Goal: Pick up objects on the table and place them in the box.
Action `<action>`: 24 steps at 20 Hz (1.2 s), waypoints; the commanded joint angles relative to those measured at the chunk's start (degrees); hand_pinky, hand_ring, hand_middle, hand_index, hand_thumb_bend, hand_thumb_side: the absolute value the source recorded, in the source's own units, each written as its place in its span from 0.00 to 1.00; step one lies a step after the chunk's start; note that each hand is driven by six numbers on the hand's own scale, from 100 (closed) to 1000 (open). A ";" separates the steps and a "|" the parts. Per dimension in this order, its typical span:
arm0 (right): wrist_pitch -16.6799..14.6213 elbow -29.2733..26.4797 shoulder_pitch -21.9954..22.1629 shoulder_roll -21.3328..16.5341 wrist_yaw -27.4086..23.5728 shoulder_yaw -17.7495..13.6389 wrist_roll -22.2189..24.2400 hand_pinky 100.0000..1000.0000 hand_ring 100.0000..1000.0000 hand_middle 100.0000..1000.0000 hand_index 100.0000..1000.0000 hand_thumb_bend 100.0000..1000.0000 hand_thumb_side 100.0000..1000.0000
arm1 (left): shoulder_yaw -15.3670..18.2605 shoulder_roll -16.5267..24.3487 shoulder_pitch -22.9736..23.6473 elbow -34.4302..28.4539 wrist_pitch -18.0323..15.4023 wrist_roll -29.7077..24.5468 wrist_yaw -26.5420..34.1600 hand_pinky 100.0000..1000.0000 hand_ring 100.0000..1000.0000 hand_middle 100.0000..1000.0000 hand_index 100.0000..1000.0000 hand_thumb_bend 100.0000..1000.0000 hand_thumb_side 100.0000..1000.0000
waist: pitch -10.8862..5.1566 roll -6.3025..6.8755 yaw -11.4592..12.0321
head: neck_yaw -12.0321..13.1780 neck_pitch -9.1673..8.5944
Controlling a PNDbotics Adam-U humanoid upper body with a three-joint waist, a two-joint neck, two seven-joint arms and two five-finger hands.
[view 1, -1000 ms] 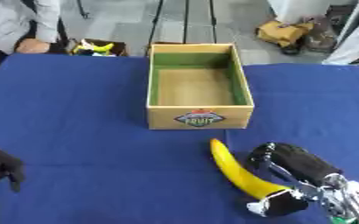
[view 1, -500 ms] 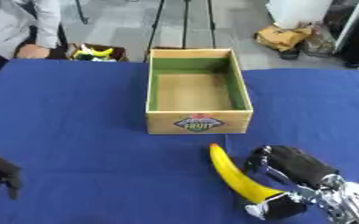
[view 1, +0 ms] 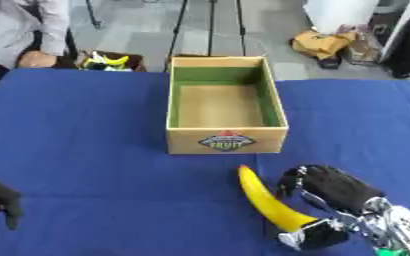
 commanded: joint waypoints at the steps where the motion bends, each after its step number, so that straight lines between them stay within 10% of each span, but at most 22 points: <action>1: 0.08 0.11 -0.59 -1.34 0.76 -0.18 -0.03 0.37 0.66 0.46 0.61 0.39 0.41 | 0.16 0.32 -0.11 -1.16 0.00 -0.16 0.08 0.09 0.25 0.29 0.41 0.00 1.00 | -1.08 0.21 0.10 | -0.21 -0.09; 24: 0.42 1.05 -0.48 -1.53 1.22 0.10 -1.89 0.29 0.46 0.36 0.50 0.34 0.39 | 0.18 0.27 -0.03 -1.16 0.03 -0.25 0.12 0.09 0.25 0.29 0.41 0.00 1.00 | -1.06 0.26 0.38 | -0.51 -0.05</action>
